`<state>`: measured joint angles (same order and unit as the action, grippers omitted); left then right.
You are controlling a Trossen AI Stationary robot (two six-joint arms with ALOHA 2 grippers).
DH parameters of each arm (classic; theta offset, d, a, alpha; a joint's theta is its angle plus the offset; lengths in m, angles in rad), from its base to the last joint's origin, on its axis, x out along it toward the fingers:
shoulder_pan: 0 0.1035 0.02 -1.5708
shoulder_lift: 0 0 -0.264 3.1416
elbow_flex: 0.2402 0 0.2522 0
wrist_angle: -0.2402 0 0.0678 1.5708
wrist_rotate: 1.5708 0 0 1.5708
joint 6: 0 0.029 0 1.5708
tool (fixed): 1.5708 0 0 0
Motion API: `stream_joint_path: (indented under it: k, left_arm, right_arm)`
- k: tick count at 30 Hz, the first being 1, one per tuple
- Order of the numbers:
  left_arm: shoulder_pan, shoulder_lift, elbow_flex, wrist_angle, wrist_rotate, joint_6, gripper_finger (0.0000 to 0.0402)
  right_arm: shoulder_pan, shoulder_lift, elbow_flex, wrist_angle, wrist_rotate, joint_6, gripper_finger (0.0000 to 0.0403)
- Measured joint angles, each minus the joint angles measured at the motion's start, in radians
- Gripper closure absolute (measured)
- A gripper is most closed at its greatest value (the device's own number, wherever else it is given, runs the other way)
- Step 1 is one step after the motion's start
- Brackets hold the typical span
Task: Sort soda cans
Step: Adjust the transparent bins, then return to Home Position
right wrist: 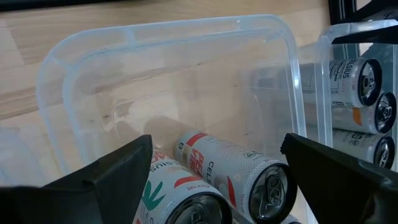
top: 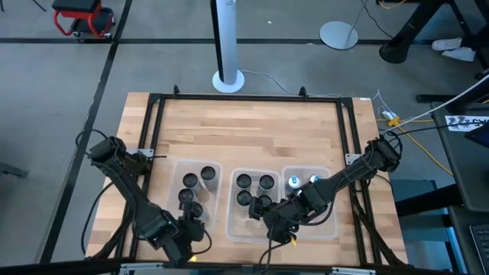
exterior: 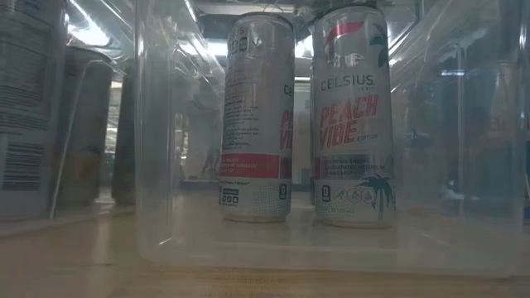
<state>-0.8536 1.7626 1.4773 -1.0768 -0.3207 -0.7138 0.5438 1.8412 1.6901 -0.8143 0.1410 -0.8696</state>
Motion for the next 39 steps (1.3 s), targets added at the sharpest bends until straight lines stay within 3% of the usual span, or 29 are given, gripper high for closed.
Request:
stream_joint_path:
  k: [6,18,27,33,39]
  left_arm:
    - [0.0,0.0,-0.001,0.073,0.0,-0.013,0.0376]
    - [0.006,-0.002,0.001,0.129,-0.018,-0.093,0.0332]
    - [0.017,-0.01,0.002,0.126,0.008,-0.091,0.0233]
    - [0.023,-0.107,0.002,0.115,0.037,-0.029,0.0188]
    - [0.024,-0.244,0.002,0.116,-0.085,0.089,0.019]
  right_arm:
    - [0.0,0.0,0.0,0.0,0.0,0.0,0.0039]
    - [0.0,0.0,0.0,0.0,0.0,0.0,0.0039]
    - [0.0,0.0,0.0,0.0,0.0,0.0,0.0039]
    - [0.0,-0.005,0.0,-0.003,-0.001,0.005,0.0039]
    - [-0.002,-0.03,0.0,-0.001,0.012,0.006,0.0039]
